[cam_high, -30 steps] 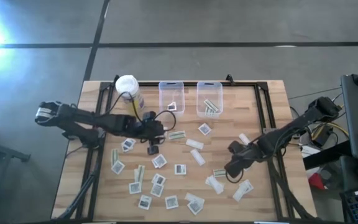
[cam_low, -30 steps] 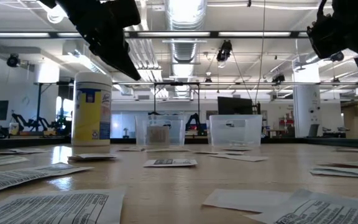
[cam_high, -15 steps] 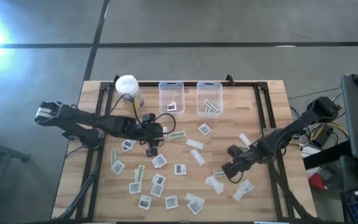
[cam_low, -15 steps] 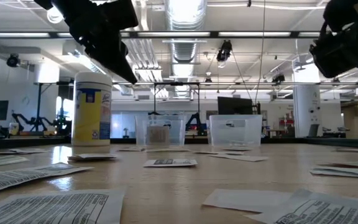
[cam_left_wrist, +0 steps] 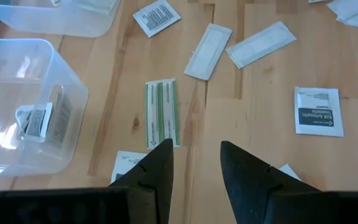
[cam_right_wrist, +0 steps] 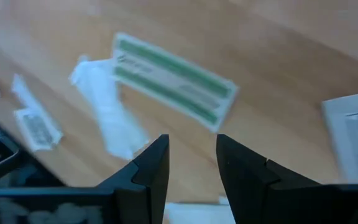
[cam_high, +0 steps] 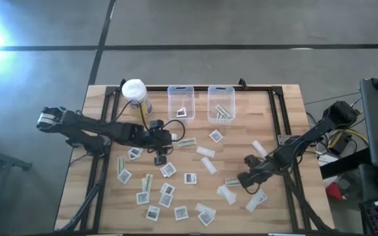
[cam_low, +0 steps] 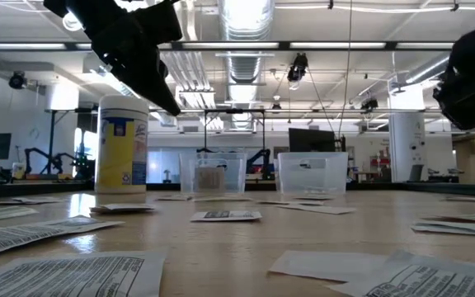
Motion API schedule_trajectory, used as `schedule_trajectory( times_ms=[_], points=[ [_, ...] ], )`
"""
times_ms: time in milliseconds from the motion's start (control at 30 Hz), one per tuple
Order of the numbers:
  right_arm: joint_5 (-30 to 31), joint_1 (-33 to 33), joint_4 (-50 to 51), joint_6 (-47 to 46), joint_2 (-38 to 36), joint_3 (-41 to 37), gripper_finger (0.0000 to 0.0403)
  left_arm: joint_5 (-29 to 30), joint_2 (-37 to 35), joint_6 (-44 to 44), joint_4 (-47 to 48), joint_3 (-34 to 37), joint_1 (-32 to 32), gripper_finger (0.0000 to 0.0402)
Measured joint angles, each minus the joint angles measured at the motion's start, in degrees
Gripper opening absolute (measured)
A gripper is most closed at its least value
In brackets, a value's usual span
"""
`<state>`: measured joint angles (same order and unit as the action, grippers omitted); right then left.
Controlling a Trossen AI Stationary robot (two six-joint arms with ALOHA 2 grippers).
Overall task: Pick & Place First Aid Supplies
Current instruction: Put the bandage into the right transparent bin
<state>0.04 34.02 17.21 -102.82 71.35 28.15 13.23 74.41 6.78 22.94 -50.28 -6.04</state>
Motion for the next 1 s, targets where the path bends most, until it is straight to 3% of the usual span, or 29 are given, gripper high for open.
schedule_trajectory(
  times_ms=[800,1000],
  points=[
    [4.67,-0.15,-0.20,-2.24,0.03,-2.46,0.0128,0.24,0.00,-0.76,-0.24,0.00,0.02,0.0126],
    [4.67,-0.15,-5.99,-0.95,4.40,-2.31,0.0131,0.31,0.00,-0.83,-0.29,0.00,0.02,0.0126]
  ],
)
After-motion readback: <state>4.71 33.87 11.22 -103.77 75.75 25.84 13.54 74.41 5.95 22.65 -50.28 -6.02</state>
